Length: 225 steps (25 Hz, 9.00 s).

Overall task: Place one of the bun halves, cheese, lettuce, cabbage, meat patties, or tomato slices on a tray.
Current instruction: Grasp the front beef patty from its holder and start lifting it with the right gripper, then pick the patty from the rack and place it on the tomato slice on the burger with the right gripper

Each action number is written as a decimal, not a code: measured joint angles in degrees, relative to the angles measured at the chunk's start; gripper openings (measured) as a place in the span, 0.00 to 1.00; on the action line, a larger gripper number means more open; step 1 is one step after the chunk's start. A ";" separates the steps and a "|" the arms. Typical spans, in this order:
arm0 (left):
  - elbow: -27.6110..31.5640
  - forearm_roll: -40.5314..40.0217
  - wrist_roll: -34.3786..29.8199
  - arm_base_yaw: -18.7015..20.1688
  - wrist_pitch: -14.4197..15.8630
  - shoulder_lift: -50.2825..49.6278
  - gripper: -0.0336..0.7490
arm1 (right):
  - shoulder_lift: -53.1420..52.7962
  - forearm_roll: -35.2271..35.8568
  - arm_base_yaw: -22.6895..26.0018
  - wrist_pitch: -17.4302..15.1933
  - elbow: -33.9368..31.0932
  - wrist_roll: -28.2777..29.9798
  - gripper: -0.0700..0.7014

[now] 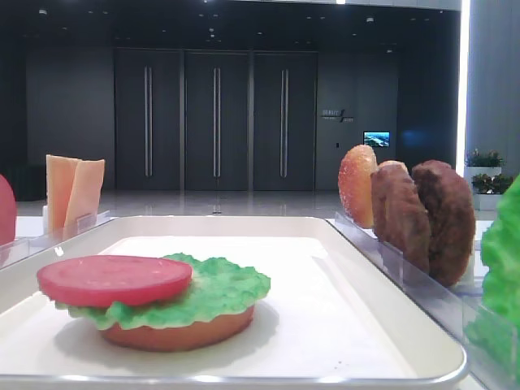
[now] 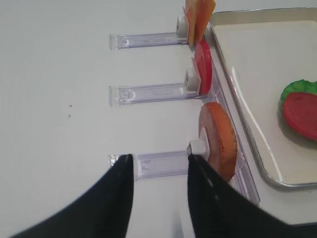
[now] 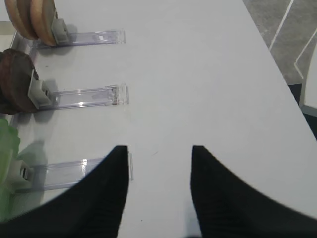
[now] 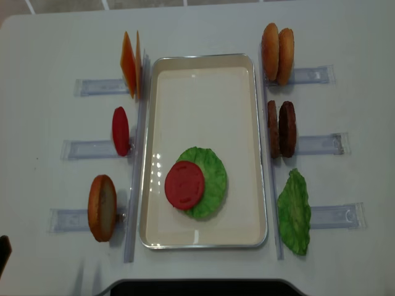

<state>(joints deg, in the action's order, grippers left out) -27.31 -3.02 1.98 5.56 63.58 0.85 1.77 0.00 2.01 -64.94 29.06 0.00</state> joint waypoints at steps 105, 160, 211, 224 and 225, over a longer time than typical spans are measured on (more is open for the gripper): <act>0.00 0.00 0.00 0.00 0.00 0.00 0.40 | 90.58 5.50 -34.67 6.41 45.06 -20.36 0.63; 0.00 0.00 0.00 0.00 0.00 0.00 0.40 | 103.56 -0.40 -34.51 7.84 45.19 -19.30 0.24; 0.00 0.00 0.00 0.00 0.00 0.00 0.40 | 72.47 8.42 -59.05 16.72 29.40 -31.09 0.23; 0.00 0.00 0.00 0.00 0.00 0.00 0.40 | 72.47 95.83 -43.93 28.37 10.99 50.81 0.23; 0.00 0.00 0.00 0.00 0.00 0.00 0.40 | 72.47 98.44 -43.61 28.37 10.03 53.13 0.23</act>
<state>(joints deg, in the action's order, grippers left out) -27.31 -3.02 1.98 5.56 63.58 0.85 74.24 98.44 -41.60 -36.56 39.09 53.13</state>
